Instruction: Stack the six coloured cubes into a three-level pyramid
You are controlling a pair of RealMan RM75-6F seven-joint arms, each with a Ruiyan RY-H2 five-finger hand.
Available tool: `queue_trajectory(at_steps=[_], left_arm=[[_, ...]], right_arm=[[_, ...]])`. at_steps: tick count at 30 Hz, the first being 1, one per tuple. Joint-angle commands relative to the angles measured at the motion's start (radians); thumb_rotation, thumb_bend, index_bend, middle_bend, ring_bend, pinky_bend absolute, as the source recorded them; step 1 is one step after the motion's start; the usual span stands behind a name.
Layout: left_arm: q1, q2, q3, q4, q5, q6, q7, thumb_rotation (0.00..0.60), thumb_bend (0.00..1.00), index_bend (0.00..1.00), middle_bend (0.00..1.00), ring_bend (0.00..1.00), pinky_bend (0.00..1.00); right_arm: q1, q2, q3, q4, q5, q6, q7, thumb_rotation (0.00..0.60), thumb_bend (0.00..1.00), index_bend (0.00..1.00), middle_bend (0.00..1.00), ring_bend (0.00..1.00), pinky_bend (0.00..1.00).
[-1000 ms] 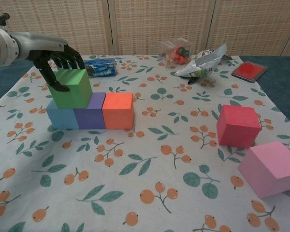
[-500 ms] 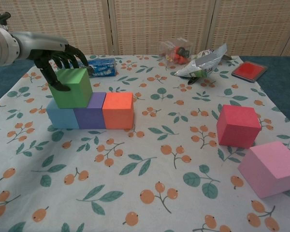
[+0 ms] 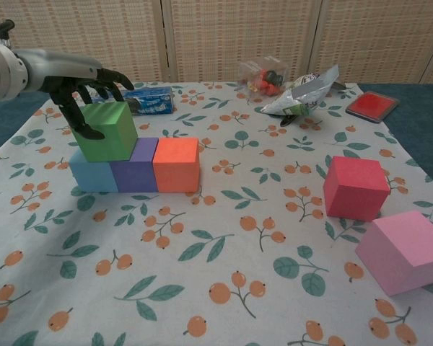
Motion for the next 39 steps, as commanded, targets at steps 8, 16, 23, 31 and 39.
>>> queue_trajectory(at_steps=[8, 16, 23, 31, 39], left_arm=[[0.09, 0.054, -0.003, -0.078, 0.147, 0.098, -0.088, 0.6, 0.31, 0.0, 0.0, 0.0, 0.11], [0.259, 0.091, 0.04, -0.041, 0.442, 0.248, -0.234, 0.6, 0.3, 0.06, 0.02, 0.0, 0.07], [0.392, 0.105, 0.083, 0.059, 0.616, 0.317, -0.397, 0.6, 0.29, 0.15, 0.08, 0.0, 0.07], [0.485, 0.129, 0.12, 0.112, 0.734, 0.317, -0.519, 0.6, 0.29, 0.17, 0.09, 0.0, 0.07], [0.54, 0.127, 0.116, 0.157, 0.783, 0.318, -0.581, 0.6, 0.29, 0.17, 0.09, 0.0, 0.07]], right_arm=[[0.007, 0.011, -0.016, -0.003, -0.007, -0.039, 0.011, 0.6, 0.0, 0.0, 0.0, 0.0, 0.0], [0.07, -0.044, -0.042, 0.031, -0.027, -0.159, 0.016, 0.6, 0.0, 0.0, 0.08, 0.0, 0.0], [0.135, -0.152, -0.045, 0.097, -0.005, -0.247, -0.021, 0.6, 0.0, 0.02, 0.12, 0.0, 0.0], [0.186, -0.268, -0.04, 0.171, 0.061, -0.313, -0.076, 0.6, 0.0, 0.05, 0.14, 0.0, 0.0], [0.205, -0.311, -0.04, 0.179, 0.08, -0.326, -0.095, 0.6, 0.0, 0.06, 0.14, 0.0, 0.0]])
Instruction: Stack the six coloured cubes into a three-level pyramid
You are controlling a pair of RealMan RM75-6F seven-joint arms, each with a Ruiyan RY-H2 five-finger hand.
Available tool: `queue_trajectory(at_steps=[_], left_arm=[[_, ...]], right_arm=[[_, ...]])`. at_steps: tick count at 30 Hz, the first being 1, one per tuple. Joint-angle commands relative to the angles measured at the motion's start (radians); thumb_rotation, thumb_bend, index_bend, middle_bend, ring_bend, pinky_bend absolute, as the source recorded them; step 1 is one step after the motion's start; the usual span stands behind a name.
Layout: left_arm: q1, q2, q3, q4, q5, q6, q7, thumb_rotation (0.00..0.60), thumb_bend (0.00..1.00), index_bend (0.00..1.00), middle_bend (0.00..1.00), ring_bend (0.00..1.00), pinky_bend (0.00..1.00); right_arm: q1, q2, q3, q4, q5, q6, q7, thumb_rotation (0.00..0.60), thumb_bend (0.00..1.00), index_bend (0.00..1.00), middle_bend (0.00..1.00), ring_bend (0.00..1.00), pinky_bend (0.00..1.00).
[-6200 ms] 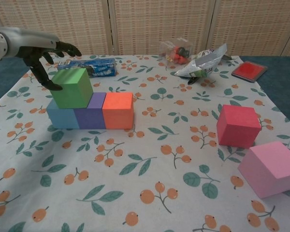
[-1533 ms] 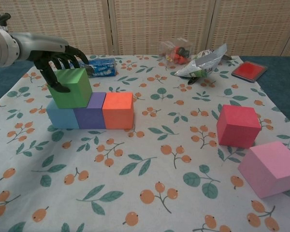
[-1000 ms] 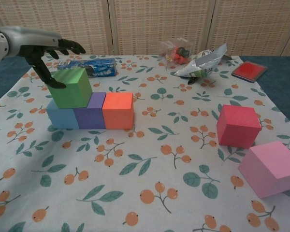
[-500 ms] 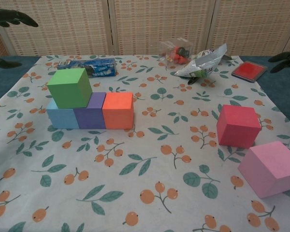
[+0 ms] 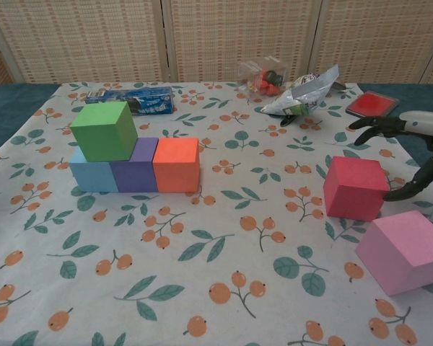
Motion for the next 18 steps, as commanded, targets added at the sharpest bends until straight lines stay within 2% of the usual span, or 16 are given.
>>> queue_trajectory(at_steps=[1, 8, 14, 18], left_arm=[[0.018, -0.002, -0.001, 0.013, 0.017, 0.0, -0.021, 0.6, 0.29, 0.17, 0.09, 0.0, 0.07], [0.049, -0.013, -0.004, 0.035, 0.053, -0.008, -0.042, 0.6, 0.29, 0.17, 0.09, 0.0, 0.07], [0.067, -0.019, -0.012, 0.041, 0.077, -0.01, -0.042, 0.6, 0.3, 0.17, 0.09, 0.0, 0.07], [0.077, -0.021, -0.019, 0.041, 0.086, -0.013, -0.045, 0.6, 0.3, 0.17, 0.09, 0.0, 0.07]], right_arm=[[0.003, -0.007, 0.0, 0.0, 0.008, 0.002, -0.013, 0.6, 0.0, 0.06, 0.15, 0.0, 0.0], [0.012, -0.025, -0.001, 0.001, 0.04, -0.007, -0.042, 0.6, 0.0, 0.1, 0.18, 0.0, 0.02], [0.018, -0.045, 0.003, 0.009, 0.078, -0.008, -0.076, 0.6, 0.0, 0.22, 0.24, 0.03, 0.06], [0.022, -0.065, 0.011, 0.02, 0.1, 0.002, -0.093, 0.6, 0.04, 0.31, 0.3, 0.1, 0.11]])
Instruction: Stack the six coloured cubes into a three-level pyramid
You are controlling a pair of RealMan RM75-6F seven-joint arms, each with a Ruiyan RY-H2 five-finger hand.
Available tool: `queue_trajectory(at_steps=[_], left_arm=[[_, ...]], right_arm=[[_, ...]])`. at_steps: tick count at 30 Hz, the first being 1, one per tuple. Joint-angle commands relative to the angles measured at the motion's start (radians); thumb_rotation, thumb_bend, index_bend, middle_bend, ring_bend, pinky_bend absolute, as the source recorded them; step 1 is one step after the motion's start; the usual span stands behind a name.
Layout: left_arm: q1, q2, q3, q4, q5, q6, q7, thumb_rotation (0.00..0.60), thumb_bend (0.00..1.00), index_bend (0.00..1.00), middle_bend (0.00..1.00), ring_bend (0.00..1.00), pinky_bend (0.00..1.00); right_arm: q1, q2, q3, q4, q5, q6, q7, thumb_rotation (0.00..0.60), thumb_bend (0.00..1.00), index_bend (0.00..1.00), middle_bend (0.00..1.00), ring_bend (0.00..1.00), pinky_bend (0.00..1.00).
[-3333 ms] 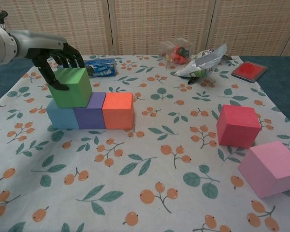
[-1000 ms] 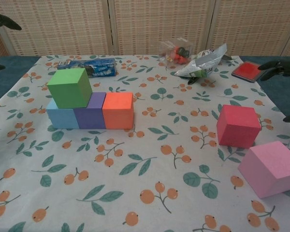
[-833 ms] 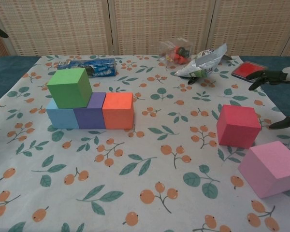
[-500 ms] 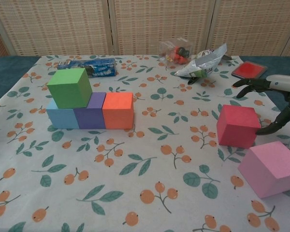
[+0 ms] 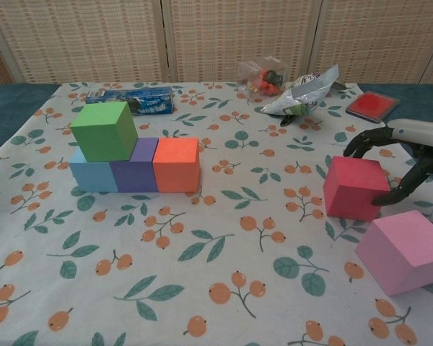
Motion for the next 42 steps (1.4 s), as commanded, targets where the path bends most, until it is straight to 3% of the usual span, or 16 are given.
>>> queue_trajectory(at_steps=[1, 8, 19, 28, 42], left_arm=[[0.006, -0.001, -0.005, 0.001, 0.005, 0.0, -0.002, 0.6, 0.3, 0.17, 0.09, 0.0, 0.07], [0.02, -0.002, -0.026, 0.025, -0.001, -0.003, -0.004, 0.6, 0.29, 0.18, 0.09, 0.0, 0.07], [0.078, -0.045, -0.04, 0.086, 0.024, 0.074, 0.021, 0.6, 0.29, 0.22, 0.15, 0.05, 0.08], [0.104, -0.025, -0.003, 0.074, 0.074, 0.059, 0.059, 0.6, 0.29, 0.2, 0.14, 0.05, 0.07], [0.147, -0.008, 0.028, 0.05, 0.117, 0.052, 0.027, 0.6, 0.29, 0.2, 0.13, 0.04, 0.07]], right_arm=[[0.002, -0.015, 0.007, 0.009, 0.013, 0.012, -0.013, 0.6, 0.07, 0.35, 0.32, 0.13, 0.13], [0.019, -0.007, 0.032, -0.005, 0.025, 0.004, -0.002, 0.6, 0.16, 0.41, 0.39, 0.2, 0.15], [0.186, 0.045, 0.162, -0.049, -0.027, -0.12, 0.083, 0.6, 0.16, 0.41, 0.39, 0.2, 0.15], [0.384, -0.072, 0.218, 0.049, 0.026, -0.26, 0.069, 0.6, 0.16, 0.41, 0.39, 0.2, 0.15], [0.593, -0.245, 0.23, 0.2, 0.24, -0.281, -0.089, 0.6, 0.16, 0.41, 0.39, 0.2, 0.15]])
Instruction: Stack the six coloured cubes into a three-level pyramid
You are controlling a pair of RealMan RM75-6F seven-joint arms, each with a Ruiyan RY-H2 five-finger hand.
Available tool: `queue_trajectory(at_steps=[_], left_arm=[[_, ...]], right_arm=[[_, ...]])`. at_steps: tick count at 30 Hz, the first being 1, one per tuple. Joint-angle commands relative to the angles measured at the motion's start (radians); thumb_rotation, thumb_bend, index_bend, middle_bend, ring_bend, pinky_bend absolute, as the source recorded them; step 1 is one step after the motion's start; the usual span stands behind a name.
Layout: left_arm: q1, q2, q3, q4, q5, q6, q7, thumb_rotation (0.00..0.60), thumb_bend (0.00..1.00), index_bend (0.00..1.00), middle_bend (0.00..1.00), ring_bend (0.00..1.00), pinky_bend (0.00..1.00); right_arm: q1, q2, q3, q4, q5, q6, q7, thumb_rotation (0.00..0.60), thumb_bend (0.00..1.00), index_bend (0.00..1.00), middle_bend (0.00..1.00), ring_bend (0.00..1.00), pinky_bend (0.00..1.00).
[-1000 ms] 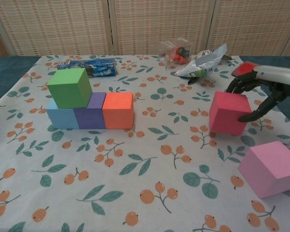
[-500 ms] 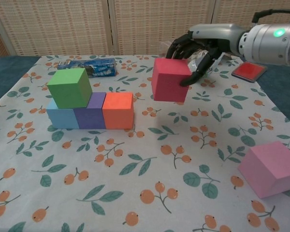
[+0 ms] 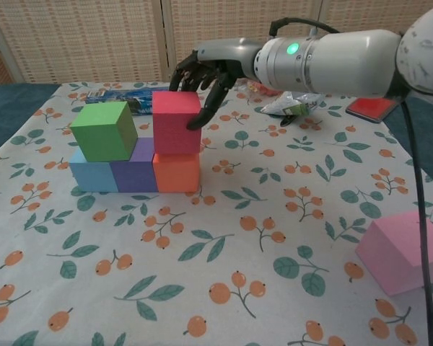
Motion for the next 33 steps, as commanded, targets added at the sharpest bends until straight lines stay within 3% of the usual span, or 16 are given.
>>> queue_trajectory(at_steps=[1, 16, 33], left_arm=[[0.007, -0.001, -0.001, 0.002, 0.007, 0.005, -0.01, 0.6, 0.29, 0.2, 0.13, 0.04, 0.07], [0.026, -0.007, -0.002, 0.021, 0.053, 0.019, -0.053, 0.6, 0.29, 0.2, 0.12, 0.03, 0.07], [0.037, -0.009, -0.005, 0.027, 0.074, 0.021, -0.069, 0.6, 0.29, 0.2, 0.12, 0.02, 0.07]], right_arm=[[0.043, -0.04, -0.003, 0.034, 0.068, 0.007, -0.052, 0.6, 0.16, 0.41, 0.39, 0.2, 0.15], [0.137, -0.098, -0.042, 0.043, 0.291, 0.099, -0.229, 0.6, 0.16, 0.39, 0.39, 0.2, 0.15], [0.183, -0.117, -0.056, 0.026, 0.393, 0.16, -0.327, 0.6, 0.16, 0.37, 0.39, 0.2, 0.13]])
